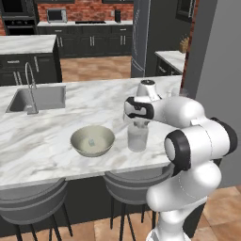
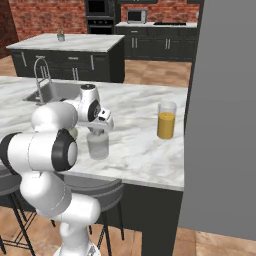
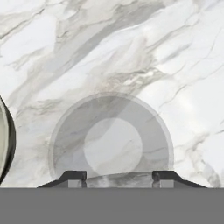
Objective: There are two ice cubes in the ice bowl. Place both ice cubes in the glass cup.
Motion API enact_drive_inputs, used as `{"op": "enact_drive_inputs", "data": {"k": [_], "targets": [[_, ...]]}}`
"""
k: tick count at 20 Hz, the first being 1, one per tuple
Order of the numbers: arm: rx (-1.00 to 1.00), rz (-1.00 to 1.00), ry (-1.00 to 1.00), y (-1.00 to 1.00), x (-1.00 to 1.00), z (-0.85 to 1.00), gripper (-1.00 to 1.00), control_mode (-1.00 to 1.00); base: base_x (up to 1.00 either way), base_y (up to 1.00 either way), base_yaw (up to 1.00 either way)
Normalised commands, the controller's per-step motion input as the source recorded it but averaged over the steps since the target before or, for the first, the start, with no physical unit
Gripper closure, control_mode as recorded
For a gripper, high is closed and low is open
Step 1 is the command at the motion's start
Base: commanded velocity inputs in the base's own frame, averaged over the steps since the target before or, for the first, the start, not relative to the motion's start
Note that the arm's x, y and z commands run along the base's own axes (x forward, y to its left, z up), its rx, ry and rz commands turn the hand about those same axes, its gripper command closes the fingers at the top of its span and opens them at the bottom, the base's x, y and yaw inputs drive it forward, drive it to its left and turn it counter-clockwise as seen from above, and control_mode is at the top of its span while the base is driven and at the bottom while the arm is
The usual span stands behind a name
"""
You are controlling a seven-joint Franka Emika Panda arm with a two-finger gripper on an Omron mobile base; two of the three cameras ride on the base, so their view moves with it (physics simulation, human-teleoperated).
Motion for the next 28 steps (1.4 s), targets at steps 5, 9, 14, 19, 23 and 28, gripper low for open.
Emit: {"op": "enact_drive_inputs", "data": {"k": [5,9,14,19,23,28], "targets": [[0.0,0.0,0.0,0.0,0.0,-0.15,1.0,-1.0,0.0,0.0,0.0],[0.0,0.0,0.0,0.0,0.0,-0.01,1.0,-1.0,0.0,0.0,0.0],[0.0,0.0,0.0,0.0,0.0,-0.01,1.0,-1.0,0.0,0.0,0.0],[0.0,0.0,0.0,0.03,0.07,-0.03,1.0,-1.0,0.0,0.0,0.0],[0.0,0.0,0.0,0.06,0.07,-0.07,1.0,-1.0,0.0,0.0,0.0],[0.0,0.0,0.0,0.08,0.01,-0.13,1.0,-1.0,0.0,0.0,0.0]]}}
